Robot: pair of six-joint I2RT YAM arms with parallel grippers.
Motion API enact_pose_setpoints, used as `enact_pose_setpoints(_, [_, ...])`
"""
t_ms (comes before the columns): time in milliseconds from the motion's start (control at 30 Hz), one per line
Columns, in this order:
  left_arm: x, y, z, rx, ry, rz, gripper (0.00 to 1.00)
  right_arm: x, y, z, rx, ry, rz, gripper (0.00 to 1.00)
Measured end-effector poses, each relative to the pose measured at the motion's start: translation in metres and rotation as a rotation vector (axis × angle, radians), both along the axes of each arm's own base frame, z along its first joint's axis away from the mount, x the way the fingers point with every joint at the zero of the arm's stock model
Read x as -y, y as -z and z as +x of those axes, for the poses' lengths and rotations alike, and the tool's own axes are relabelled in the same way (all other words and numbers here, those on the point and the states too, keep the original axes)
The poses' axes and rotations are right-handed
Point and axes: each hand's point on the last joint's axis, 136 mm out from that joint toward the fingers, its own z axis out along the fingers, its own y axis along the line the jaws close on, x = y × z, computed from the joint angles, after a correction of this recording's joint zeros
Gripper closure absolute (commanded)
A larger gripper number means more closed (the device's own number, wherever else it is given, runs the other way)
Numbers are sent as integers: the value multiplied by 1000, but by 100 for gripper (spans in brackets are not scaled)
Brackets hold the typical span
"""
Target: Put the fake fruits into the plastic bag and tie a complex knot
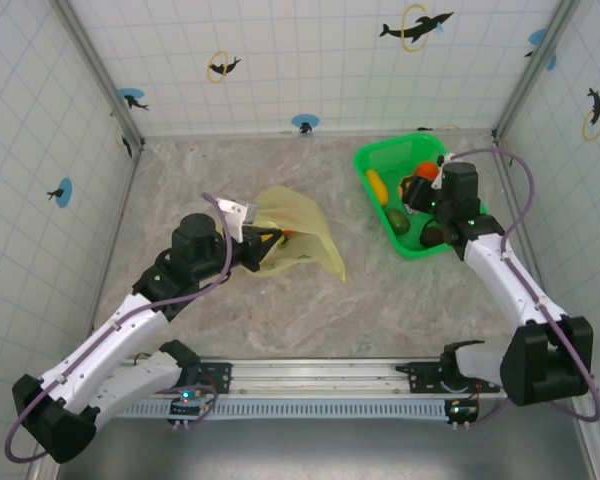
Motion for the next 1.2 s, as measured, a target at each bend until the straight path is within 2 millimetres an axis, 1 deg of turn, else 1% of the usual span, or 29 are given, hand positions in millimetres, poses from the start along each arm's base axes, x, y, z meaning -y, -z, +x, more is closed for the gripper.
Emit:
enact_pose_setpoints(200, [-6,-3,2,1,-44,-5,100,-80,-50,-45,146,-281,102,43])
enact_pose_setpoints(267, [-9,-5,3,2,-58,-5,100,-113,-62,-65,183,-398,128,43])
enact_pose_setpoints(367, [-12,-5,4,1,-75,-1,100,-155,-67,-97,207,-554,139,43])
enact_pose_setpoints(433, [-13,-6,4,3,-84,0,100,-176,-66,-116,219,-639,130,43])
enact_pose_setpoints(467, [-14,-6,4,4,-87,1,100,-186,-63,-125,221,-678,119,43])
enact_pose_setpoints(533, [-16,-7,3,5,-92,3,100,-200,-54,-137,212,-738,93,43])
enact_pose_setpoints(667, [-18,-6,3,2,-102,10,100,-230,-27,-160,179,-861,24,43])
enact_pose_setpoints(767, [-19,-5,3,0,-105,14,100,-245,-11,-175,167,-936,-18,43])
enact_pose_setpoints(867, [-19,-7,4,5,-108,14,100,-255,3,-183,160,-983,-61,43])
enact_pose_setpoints(900, [-19,-8,4,8,-107,14,100,-257,8,-184,154,-989,-74,43])
enact_pose_setpoints(1000, [-19,-11,4,19,-104,14,100,-262,33,-177,116,-979,-136,43])
enact_pose_setpoints(1100, [-19,-12,4,25,-101,18,100,-264,60,-163,73,-938,-207,44])
enact_pose_setpoints(1200, [-19,-12,4,28,-99,19,100,-273,76,-145,52,-891,-255,44])
